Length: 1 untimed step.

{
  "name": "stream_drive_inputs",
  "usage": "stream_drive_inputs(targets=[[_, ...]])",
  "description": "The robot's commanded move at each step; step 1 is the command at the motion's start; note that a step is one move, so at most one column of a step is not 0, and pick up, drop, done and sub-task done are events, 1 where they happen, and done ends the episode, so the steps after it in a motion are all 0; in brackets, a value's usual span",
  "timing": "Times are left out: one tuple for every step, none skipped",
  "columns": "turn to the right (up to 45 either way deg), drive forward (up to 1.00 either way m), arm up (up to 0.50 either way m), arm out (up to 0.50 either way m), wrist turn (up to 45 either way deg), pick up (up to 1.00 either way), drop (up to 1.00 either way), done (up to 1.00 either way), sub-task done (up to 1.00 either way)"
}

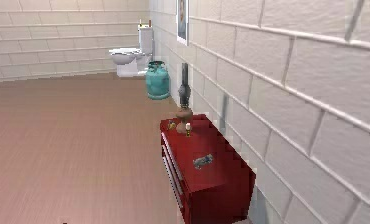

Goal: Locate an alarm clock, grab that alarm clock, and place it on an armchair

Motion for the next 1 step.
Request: stream_drive_inputs(targets=[[-45.0, 0.0, 0.0, 0.0, 0.0, 0.0, 0.0, 0.0, 0.0]])
